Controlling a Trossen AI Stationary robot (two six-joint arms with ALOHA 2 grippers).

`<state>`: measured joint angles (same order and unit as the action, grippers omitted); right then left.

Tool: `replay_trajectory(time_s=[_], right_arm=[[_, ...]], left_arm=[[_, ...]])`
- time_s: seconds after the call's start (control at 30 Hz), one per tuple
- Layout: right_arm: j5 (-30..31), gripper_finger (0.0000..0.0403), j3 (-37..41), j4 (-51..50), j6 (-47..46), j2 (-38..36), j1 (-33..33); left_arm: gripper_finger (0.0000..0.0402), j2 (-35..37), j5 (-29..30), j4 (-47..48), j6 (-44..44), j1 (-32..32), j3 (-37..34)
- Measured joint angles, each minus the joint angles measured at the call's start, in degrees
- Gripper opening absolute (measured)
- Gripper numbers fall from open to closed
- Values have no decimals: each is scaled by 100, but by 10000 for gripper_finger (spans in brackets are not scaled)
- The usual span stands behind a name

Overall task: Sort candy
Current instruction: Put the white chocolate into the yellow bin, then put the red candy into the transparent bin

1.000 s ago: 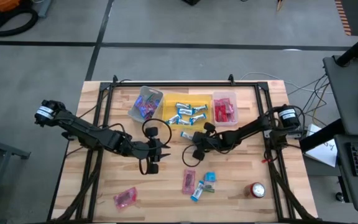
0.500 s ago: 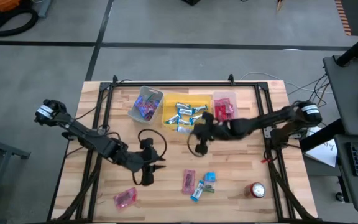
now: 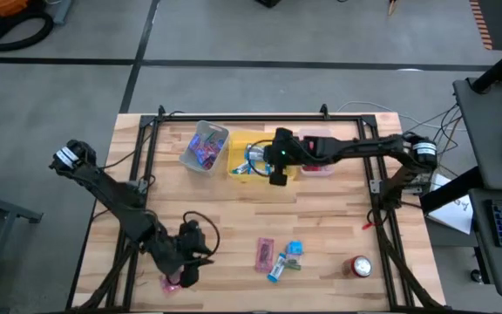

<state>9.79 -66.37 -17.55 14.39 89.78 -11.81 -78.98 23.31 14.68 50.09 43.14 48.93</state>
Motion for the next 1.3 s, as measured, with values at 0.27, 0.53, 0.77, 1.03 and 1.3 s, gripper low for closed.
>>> replay_trajectory(time_s=[0.27,0.53,0.77,1.03,1.3], right_arm=[[-213,13,1,202,63,584,-402],[-404,45,4,201,-176,845,-478],[-383,140,3,196,-442,845,-512],[-381,192,-245,-41,-736,817,-501],[-423,199,-579,-450,-918,816,-367]], left_arm=[[106,-335,-139,119,719,444,2],[106,-354,-666,938,1285,496,2],[106,-354,-789,1329,1440,494,2],[106,-354,-1365,1536,1995,542,0],[127,-354,-1693,1543,2414,991,0]])
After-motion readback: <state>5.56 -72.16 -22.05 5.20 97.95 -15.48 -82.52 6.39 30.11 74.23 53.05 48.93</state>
